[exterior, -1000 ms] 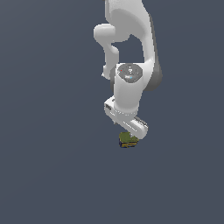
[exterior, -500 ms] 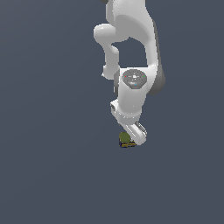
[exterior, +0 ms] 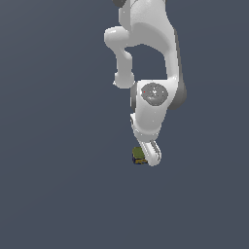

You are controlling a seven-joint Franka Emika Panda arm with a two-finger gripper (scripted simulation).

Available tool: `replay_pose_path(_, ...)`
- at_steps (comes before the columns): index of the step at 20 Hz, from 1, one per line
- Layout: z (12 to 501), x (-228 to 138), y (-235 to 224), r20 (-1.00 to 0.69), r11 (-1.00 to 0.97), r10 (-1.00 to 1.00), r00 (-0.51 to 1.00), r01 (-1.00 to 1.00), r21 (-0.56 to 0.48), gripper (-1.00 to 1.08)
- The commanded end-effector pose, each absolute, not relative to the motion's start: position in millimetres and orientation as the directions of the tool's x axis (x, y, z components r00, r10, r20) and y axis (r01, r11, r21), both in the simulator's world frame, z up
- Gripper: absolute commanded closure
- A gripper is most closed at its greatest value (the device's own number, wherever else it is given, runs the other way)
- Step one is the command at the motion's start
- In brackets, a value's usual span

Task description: Pick up the object and move it to a goal position.

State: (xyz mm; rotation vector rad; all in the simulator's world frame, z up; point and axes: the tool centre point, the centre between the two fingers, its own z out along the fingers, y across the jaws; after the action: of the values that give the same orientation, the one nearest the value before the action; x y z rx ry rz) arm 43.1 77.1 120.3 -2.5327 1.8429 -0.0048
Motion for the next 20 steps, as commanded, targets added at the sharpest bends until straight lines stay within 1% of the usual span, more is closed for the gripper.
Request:
replay_pose_path(1,117,44,80,-0.003,-0.255,-0.967,0.255,-0.967,-0.007,-0.92)
replay_pose_path(10,110,45,86,-0.001,-0.137,-0.991,0.137,-0.991,-0.001,-0.92)
replay_pose_path(20,105,45,87,0.0,-0.118,-0.993,0.118,-0.993,0.0,-0.92)
